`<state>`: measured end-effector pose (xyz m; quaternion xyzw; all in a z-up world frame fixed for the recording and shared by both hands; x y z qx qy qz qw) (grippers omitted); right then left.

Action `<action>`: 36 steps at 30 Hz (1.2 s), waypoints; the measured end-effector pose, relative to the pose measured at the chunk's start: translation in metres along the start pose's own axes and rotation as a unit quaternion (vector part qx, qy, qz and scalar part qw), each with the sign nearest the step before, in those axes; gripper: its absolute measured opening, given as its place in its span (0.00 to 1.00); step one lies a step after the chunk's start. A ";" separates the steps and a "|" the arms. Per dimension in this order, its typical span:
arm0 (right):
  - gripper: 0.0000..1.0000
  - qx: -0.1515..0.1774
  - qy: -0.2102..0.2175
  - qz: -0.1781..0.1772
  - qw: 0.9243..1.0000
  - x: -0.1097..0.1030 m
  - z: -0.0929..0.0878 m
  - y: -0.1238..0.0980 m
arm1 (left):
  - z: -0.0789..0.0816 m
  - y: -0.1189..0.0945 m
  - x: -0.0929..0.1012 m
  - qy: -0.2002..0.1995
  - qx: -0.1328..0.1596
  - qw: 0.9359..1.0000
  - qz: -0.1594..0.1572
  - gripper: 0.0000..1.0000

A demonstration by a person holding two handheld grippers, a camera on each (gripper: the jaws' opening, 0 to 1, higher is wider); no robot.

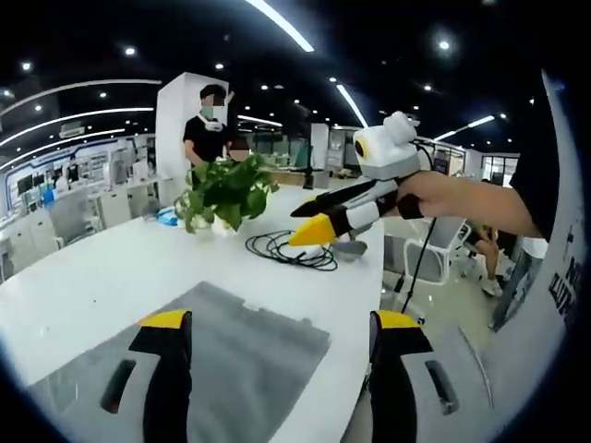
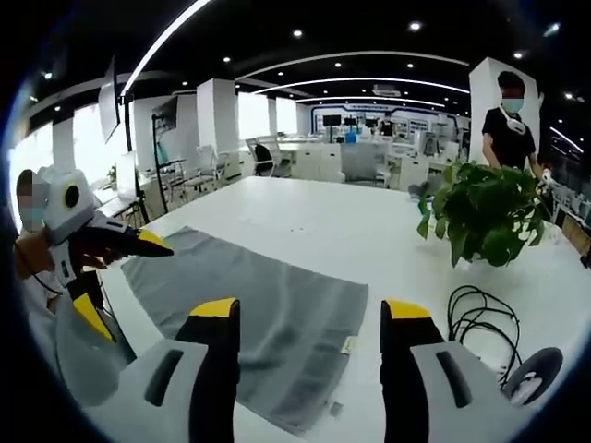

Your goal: Fold the towel on the table until its edges align and the towel forms a compact rectangular stack.

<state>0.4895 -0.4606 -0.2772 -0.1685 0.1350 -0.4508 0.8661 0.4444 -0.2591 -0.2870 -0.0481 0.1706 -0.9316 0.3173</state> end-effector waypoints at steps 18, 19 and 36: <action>0.60 -0.005 0.000 0.007 1.000 0.023 0.000 0.010 | -0.018 0.065 0.033 0.035 -0.047 0.996 -0.064 0.80; 0.60 -0.007 -0.001 0.007 1.000 0.024 0.000 0.010 | -0.021 0.070 0.034 0.035 -0.046 0.996 -0.065 0.79; 0.59 -0.031 -0.011 0.030 0.999 0.057 0.003 0.047 | -0.036 0.101 0.070 0.040 -0.055 0.994 -0.081 0.68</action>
Point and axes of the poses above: the point that each gripper's makers call its tool centre point, and the gripper's own axes: y roughly forward along the fingers, x roughly to its right, z roughly out of its top, the point moved 6 cm from there along -y, roughly backward along the fingers, and after that the axes turned 8 degrees about z, right-handed, at the moved point
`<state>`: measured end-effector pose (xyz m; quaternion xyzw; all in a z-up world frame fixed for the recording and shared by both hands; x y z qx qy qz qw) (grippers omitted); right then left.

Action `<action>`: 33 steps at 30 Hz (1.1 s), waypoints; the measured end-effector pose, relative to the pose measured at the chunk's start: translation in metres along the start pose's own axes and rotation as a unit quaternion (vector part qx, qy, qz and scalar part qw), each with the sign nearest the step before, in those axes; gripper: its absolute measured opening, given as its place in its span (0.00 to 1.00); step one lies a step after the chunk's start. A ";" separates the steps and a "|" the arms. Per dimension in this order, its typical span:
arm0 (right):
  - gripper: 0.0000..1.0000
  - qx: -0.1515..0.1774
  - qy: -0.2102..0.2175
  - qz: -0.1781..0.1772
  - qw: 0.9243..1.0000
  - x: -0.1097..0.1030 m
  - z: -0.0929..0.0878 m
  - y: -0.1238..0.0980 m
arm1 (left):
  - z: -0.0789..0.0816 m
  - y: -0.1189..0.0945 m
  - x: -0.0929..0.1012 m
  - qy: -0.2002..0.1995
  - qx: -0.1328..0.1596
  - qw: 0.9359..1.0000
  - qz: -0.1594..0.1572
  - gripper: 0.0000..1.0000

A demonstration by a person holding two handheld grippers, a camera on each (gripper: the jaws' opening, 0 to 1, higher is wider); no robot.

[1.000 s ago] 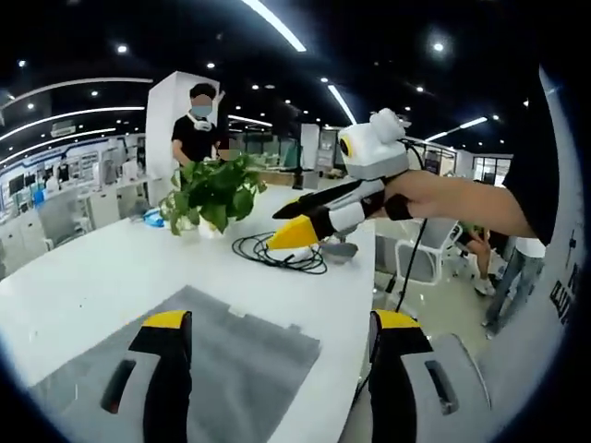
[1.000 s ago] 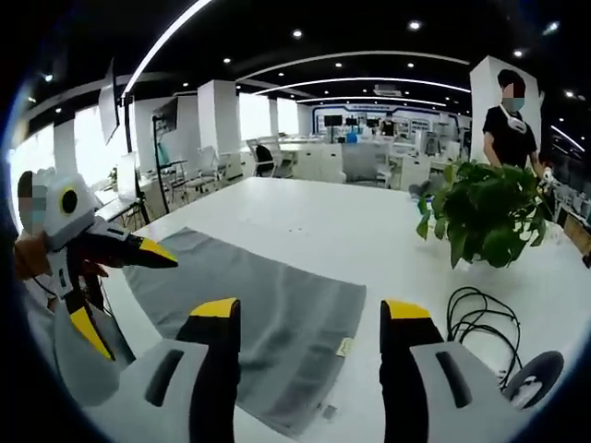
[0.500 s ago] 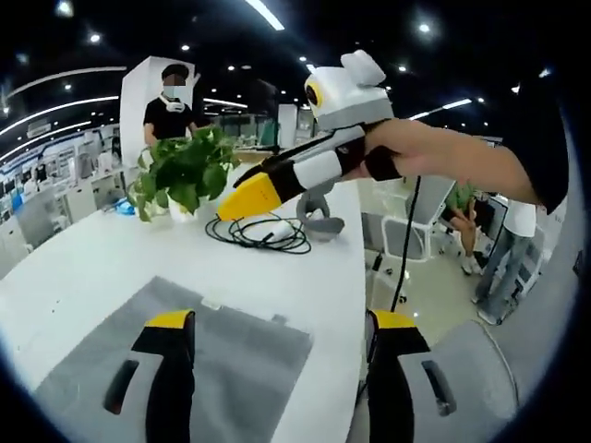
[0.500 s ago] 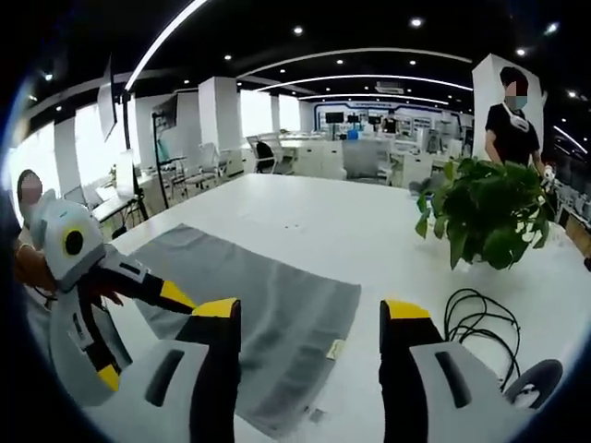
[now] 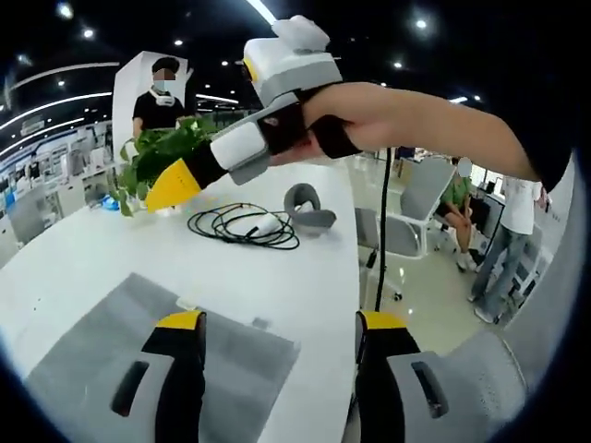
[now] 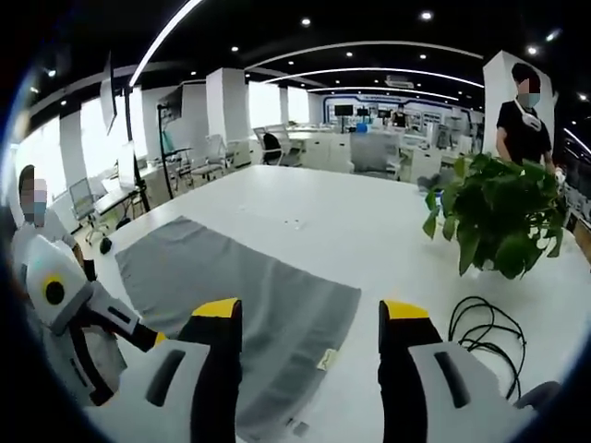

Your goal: Fold the towel on the table until its edges align and the towel forms a compact rectangular stack.

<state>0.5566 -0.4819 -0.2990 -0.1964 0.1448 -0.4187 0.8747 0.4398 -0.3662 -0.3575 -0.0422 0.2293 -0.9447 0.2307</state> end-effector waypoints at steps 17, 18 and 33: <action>0.54 0.036 0.048 0.024 0.998 0.038 0.016 0.046 | -0.030 0.026 -0.001 0.005 -0.050 0.999 -0.011 0.59; 0.54 0.031 0.047 0.022 0.998 0.038 0.014 0.050 | -0.032 0.027 -0.002 0.008 -0.055 0.998 -0.010 0.58; 0.50 0.009 0.056 0.017 0.998 0.052 -0.001 0.075 | -0.045 0.053 0.011 -0.017 -0.061 0.997 -0.051 0.42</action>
Point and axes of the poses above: the point that each gripper's makers call its tool centre point, and the gripper's own axes: y roughly forward along the fingers, x roughly to its right, z roughly out of its top, the point moved 6 cm from there along -y, roughly backward along the fingers, and after that the axes turned 8 degrees about z, right-handed, at the moved point
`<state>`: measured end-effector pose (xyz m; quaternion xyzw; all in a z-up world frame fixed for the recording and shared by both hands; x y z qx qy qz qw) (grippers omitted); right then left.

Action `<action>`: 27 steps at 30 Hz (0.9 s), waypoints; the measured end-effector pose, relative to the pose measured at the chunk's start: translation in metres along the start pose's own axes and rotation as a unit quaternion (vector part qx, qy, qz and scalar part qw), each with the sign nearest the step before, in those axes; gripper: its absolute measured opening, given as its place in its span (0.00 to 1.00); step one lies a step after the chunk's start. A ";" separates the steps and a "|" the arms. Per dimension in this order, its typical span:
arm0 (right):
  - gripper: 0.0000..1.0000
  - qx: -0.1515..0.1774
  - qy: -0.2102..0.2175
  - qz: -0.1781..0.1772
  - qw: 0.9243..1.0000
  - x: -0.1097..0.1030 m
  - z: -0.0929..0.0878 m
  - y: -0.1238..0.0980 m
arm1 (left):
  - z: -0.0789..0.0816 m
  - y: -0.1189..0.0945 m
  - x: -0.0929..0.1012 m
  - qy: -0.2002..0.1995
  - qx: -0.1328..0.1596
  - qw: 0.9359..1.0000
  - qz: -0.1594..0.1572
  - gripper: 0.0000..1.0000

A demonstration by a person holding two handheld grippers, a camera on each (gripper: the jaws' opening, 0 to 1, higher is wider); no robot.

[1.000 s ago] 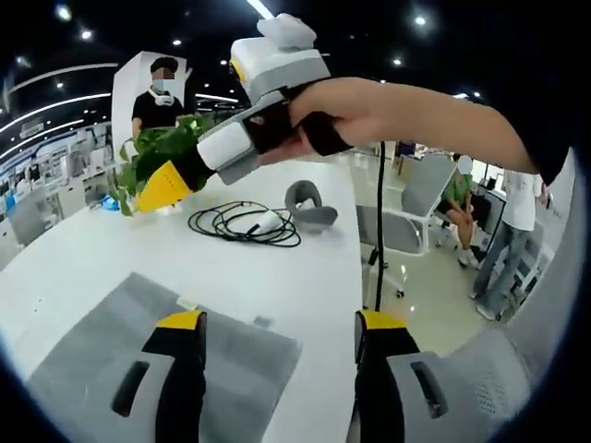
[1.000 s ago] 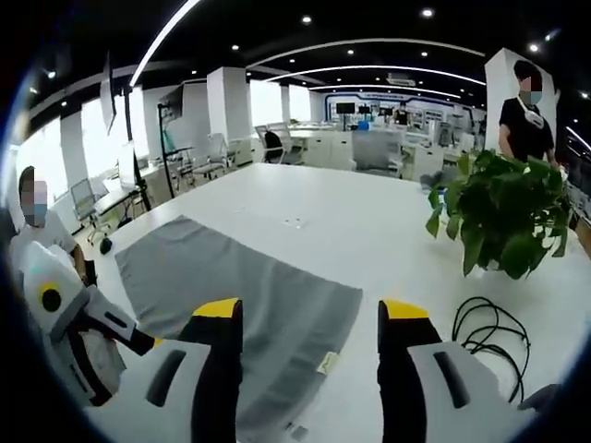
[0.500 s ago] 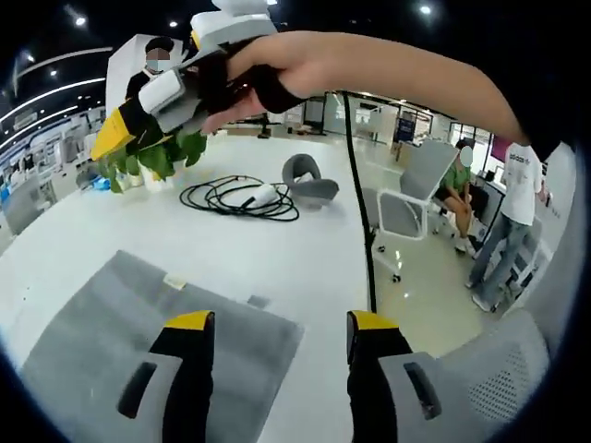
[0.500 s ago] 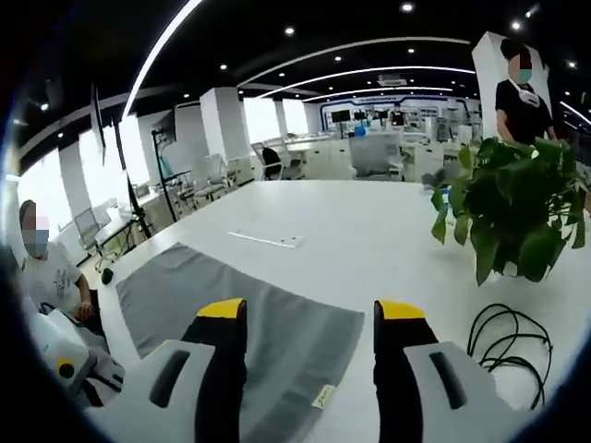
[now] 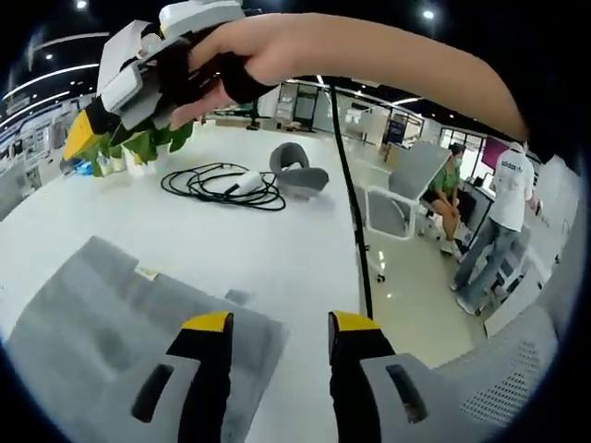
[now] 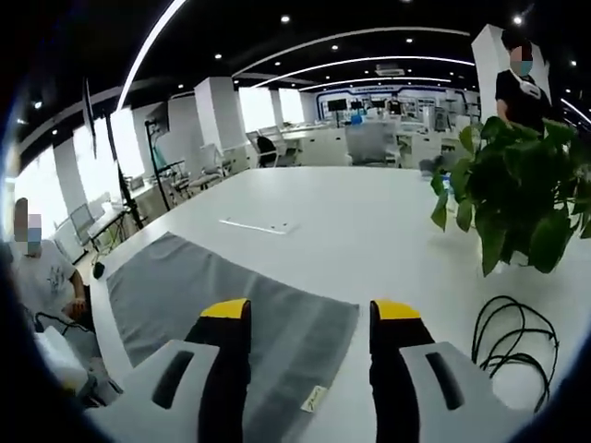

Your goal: Fold the towel on the table until its edges align and the towel forms a compact rectangular stack.

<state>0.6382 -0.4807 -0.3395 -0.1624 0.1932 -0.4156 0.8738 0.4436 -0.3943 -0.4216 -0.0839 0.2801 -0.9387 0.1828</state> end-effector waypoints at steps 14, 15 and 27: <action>0.46 -0.034 0.004 0.004 0.999 0.009 -0.015 0.039 | -0.020 0.019 -0.004 0.054 -0.023 0.998 -0.017 0.33; 0.45 -0.035 0.005 0.004 0.999 0.009 -0.018 0.040 | -0.020 0.021 -0.004 0.052 -0.022 0.998 -0.015 0.31; 0.40 -0.072 0.001 -0.004 0.997 0.024 -0.036 0.074 | -0.022 0.034 -0.001 0.070 -0.011 0.997 0.030 0.28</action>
Point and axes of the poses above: the point that each gripper's makers call its tool centre point, and the gripper's own axes: y roughly forward along the fingers, x roughly to its right, z roughly out of its top, the point moved 6 cm from there along -y, roughly backward along the fingers, and after that the axes turned 8 degrees about z, right-handed, at the moved point
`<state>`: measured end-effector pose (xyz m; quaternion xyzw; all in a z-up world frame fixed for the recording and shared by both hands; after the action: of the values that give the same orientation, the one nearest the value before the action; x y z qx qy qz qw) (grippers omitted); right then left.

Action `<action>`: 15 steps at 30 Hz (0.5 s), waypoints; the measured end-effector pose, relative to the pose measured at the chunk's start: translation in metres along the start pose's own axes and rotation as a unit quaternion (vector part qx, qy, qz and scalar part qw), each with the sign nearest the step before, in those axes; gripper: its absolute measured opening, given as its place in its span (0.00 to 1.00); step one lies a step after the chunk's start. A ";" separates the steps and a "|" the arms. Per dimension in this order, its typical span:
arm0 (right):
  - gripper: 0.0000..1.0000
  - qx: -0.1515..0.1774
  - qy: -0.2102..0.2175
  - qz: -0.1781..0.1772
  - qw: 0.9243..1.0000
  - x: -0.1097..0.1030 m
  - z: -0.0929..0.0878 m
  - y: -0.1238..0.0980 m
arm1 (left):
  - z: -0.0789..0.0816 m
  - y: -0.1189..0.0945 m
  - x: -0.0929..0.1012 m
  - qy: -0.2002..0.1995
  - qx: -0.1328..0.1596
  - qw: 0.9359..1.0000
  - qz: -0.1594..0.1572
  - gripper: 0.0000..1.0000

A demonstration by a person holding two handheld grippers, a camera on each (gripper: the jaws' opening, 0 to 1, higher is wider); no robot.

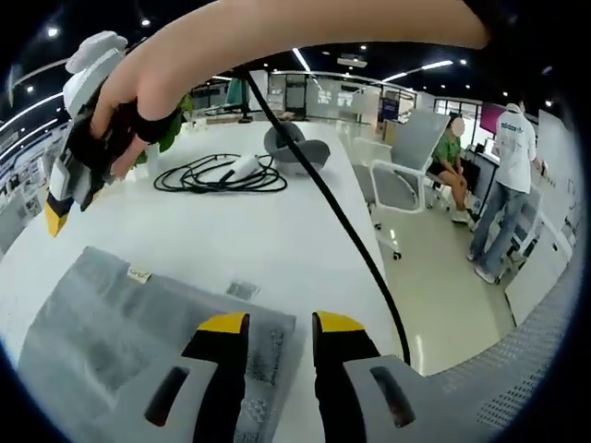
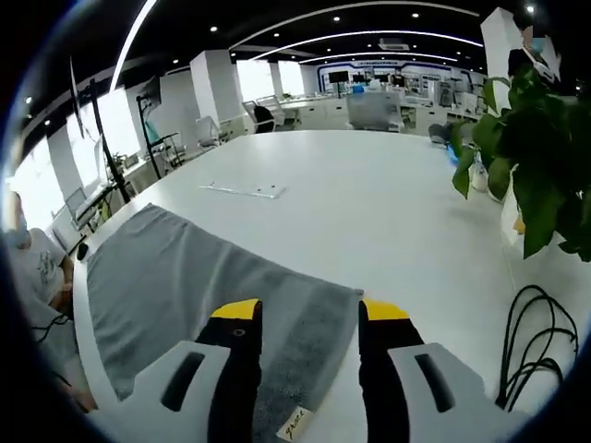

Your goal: Fold the towel on the table until its edges align and the towel forms a compact rectangular stack.

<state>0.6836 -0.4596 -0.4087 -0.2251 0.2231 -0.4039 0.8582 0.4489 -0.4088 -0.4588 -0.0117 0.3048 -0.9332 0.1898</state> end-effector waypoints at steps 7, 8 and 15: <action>0.39 -0.013 0.007 -0.009 1.000 0.005 -0.017 0.014 | -0.006 0.002 -0.002 0.042 -0.014 0.999 0.011 0.27; 0.39 -0.016 0.005 -0.010 1.000 0.006 -0.018 0.015 | -0.007 0.003 -0.001 0.051 -0.015 0.999 0.011 0.27; 0.36 -0.029 0.003 -0.019 0.999 0.017 -0.024 0.032 | -0.007 0.004 -0.004 0.115 -0.009 0.993 0.030 0.25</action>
<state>0.6989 -0.4592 -0.4492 -0.2526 0.2327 -0.4137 0.8431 0.4529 -0.4065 -0.4661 0.1028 0.3328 -0.9197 0.1812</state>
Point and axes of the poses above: the point that each gripper's makers call its tool centre point, and the gripper's own axes: y roughly forward along the fingers, x roughly to its right, z roughly out of its top, the point moved 6 cm from there along -y, roughly backward along the fingers, and after that the axes turned 8 degrees about z, right-handed, at the moved point
